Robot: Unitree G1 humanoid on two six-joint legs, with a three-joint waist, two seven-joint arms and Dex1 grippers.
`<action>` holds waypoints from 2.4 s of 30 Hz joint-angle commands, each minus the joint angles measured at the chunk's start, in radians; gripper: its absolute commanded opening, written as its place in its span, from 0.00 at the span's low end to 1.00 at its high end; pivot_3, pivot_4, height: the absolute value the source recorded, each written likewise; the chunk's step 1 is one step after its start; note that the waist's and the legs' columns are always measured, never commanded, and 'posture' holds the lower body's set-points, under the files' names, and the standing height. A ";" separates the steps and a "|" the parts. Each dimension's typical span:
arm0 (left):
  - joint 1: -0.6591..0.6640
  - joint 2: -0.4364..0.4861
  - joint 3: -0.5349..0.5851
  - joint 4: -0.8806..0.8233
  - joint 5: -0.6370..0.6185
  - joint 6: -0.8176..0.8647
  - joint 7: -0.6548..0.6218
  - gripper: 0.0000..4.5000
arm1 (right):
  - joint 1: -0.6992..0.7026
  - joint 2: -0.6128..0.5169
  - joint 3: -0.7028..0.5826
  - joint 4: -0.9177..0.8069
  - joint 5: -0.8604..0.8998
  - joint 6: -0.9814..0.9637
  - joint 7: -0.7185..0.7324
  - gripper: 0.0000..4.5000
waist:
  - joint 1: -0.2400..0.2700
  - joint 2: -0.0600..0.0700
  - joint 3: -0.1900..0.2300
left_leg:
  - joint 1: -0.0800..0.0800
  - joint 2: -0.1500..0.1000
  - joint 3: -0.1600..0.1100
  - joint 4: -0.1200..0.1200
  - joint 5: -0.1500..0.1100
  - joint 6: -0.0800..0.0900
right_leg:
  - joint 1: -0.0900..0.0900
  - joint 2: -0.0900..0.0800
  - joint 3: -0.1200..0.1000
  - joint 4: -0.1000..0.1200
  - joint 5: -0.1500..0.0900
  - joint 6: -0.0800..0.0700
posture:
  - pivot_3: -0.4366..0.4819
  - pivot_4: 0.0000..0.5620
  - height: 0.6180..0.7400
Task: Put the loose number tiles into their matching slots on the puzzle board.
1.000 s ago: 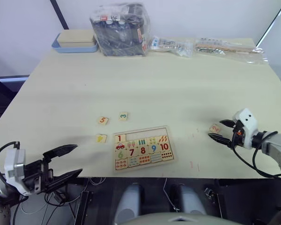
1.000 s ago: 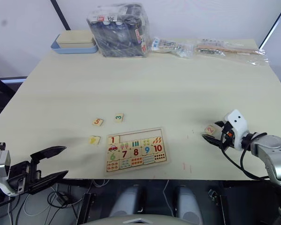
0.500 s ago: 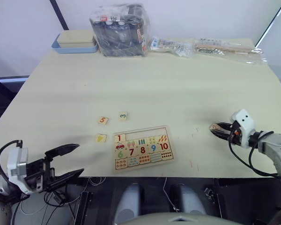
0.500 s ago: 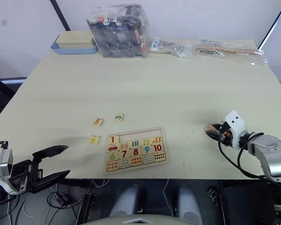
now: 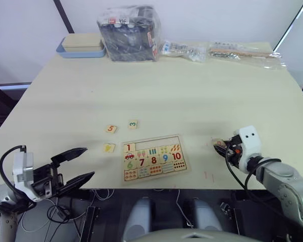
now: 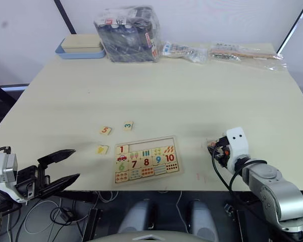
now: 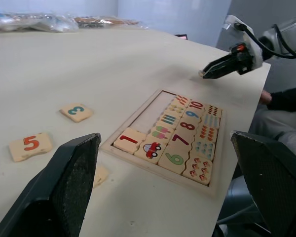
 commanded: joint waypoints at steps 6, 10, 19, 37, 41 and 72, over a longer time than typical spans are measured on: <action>-0.033 0.012 0.001 0.003 0.004 0.016 0.019 1.00 | -0.091 0.218 0.050 -0.204 -0.091 0.314 -0.218 0.33 | -0.001 0.003 0.001 | -0.001 0.000 -0.001 0.000 0.000 0.000 | -0.001 0.000 -0.001 0.001 0.000 -0.001 | 0.48 0.27 1.00; -0.039 0.016 0.004 0.000 0.006 0.025 0.021 1.00 | -0.082 0.262 0.096 -0.197 -0.121 0.323 -0.255 0.33 | -0.003 0.004 0.002 | -0.002 0.000 -0.001 0.000 0.000 0.000 | -0.002 0.000 0.000 0.000 0.000 -0.001 | 0.48 0.27 1.00; -0.021 0.028 0.019 -0.029 0.001 0.054 0.028 1.00 | -0.116 0.309 0.143 -0.137 -0.157 0.317 -0.265 0.33 | -0.021 0.004 0.002 | -0.002 0.000 -0.002 0.000 0.000 0.000 | -0.002 0.000 -0.001 0.000 -0.002 0.003 | 0.48 0.27 1.00; -0.023 0.030 0.007 -0.015 -0.001 0.071 0.025 1.00 | -0.251 -0.061 -0.009 -0.168 0.158 0.323 0.212 0.97 | -0.028 0.006 0.004 | -0.003 -0.001 -0.001 -0.002 0.000 0.000 | -0.003 -0.002 -0.001 -0.001 -0.002 0.003 | 0.48 0.27 1.00; -0.032 0.047 -0.005 -0.012 -0.020 0.100 -0.008 1.00 | -0.370 -0.213 -0.037 -0.095 0.266 0.291 0.368 0.97 | -0.030 0.004 0.003 | -0.002 0.000 -0.002 -0.005 0.000 0.000 | -0.003 -0.001 -0.003 -0.003 -0.002 0.003 | 0.48 0.27 1.00; -0.017 0.216 -0.016 0.223 -0.119 -0.088 -0.140 1.00 | -0.472 -0.487 0.370 0.900 -0.139 -1.146 1.266 0.97 | -0.022 0.004 0.007 | -0.001 -0.001 0.004 -0.012 -0.002 0.003 | 0.000 -0.001 0.000 -0.014 0.003 0.003 | 0.48 0.27 1.00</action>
